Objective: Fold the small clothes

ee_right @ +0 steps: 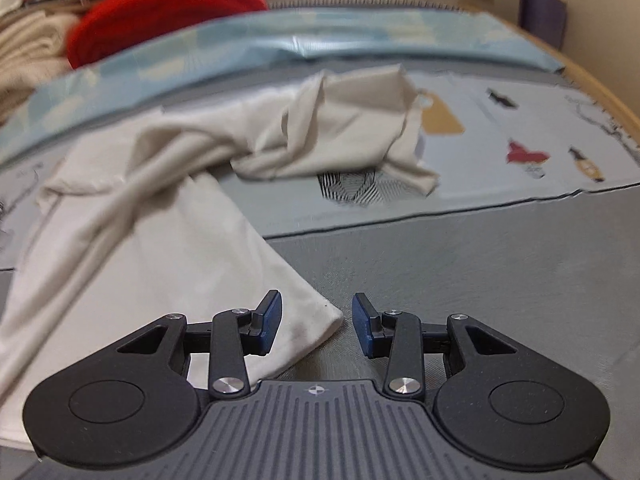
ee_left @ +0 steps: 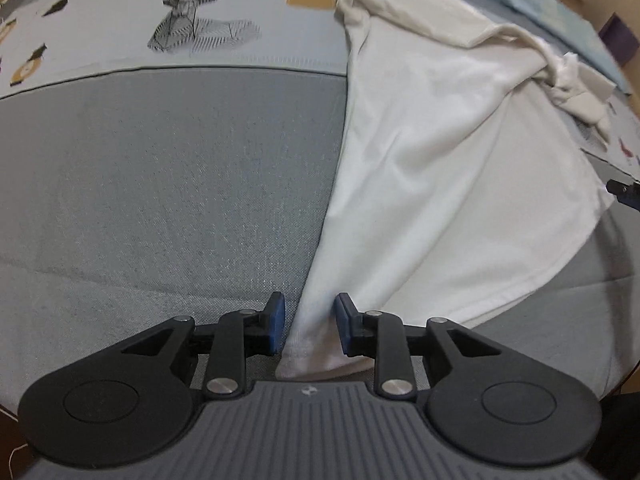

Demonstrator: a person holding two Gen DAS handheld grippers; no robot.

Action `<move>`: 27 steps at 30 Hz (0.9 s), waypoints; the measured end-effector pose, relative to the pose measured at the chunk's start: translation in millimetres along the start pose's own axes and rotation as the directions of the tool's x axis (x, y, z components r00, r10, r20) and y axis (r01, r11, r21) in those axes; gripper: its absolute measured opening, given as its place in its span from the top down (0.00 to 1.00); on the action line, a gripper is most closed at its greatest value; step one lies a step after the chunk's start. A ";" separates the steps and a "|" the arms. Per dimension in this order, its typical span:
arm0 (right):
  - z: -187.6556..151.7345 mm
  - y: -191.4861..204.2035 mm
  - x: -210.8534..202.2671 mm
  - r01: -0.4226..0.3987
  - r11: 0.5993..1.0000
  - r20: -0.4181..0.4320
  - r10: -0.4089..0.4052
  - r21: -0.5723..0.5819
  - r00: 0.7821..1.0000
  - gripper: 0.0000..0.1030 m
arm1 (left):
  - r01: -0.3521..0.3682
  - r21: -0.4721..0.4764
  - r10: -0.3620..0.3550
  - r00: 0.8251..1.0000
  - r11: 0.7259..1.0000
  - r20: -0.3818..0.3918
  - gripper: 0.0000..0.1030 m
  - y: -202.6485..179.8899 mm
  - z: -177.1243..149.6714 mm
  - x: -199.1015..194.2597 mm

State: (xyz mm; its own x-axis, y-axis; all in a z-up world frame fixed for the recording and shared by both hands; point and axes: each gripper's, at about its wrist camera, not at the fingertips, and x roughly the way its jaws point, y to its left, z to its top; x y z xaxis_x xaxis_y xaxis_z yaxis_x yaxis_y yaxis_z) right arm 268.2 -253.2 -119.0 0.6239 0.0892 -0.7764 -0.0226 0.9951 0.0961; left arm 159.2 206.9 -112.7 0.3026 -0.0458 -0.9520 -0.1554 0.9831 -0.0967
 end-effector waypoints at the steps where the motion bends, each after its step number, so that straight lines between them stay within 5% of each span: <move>1: 2.0 0.4 10.1 0.006 1.000 -0.013 -0.006 -0.003 1.000 0.61 | -0.002 0.003 0.002 1.000 1.000 -0.002 0.70 -0.7 2.1 1.6; 6: 4.4 -0.5 46.9 0.024 1.000 -0.079 -0.023 0.006 0.997 0.61 | -0.021 0.007 0.021 1.000 1.000 -0.009 0.72 -0.2 11.1 9.5; 7: 4.4 1.0 48.5 0.026 1.000 -0.070 -0.026 -0.003 0.997 0.67 | -0.024 0.007 0.024 1.000 1.000 -0.013 0.77 -0.4 12.7 10.9; 8: 5.1 3.8 48.4 0.022 0.999 -0.059 -0.024 -0.023 0.998 0.88 | -0.025 0.010 0.025 1.000 1.000 -0.016 0.85 0.1 12.7 11.6; 9: 6.2 6.4 48.0 0.001 0.999 -0.056 -0.004 -0.044 0.998 0.94 | -0.025 0.015 0.026 1.000 1.000 -0.013 0.89 -0.3 13.4 11.8; 11: 7.1 9.5 42.6 -0.014 0.998 -0.047 0.010 -0.066 0.999 0.94 | -0.033 0.019 0.033 0.999 0.999 0.020 0.96 -2.6 15.0 8.3; 19: 11.5 -34.8 -48.0 0.002 1.000 0.083 -0.002 0.001 0.997 0.95 | 0.061 -0.007 -0.059 0.984 0.998 0.169 0.99 -16.4 12.2 -20.8; 27: -51.0 -97.9 -117.4 0.078 0.996 -0.036 -0.080 -0.045 0.996 0.96 | 0.048 0.217 -0.056 0.998 0.975 0.032 0.99 -55.5 -26.7 -13.5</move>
State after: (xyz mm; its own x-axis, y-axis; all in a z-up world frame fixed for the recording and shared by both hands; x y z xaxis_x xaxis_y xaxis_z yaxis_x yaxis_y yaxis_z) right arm 157.3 -358.9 -69.1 0.5950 0.0107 -0.8037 -0.0087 0.9999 0.0069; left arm 138.6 148.2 -102.3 0.3404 -0.0950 -0.9355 0.0665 0.9948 -0.0768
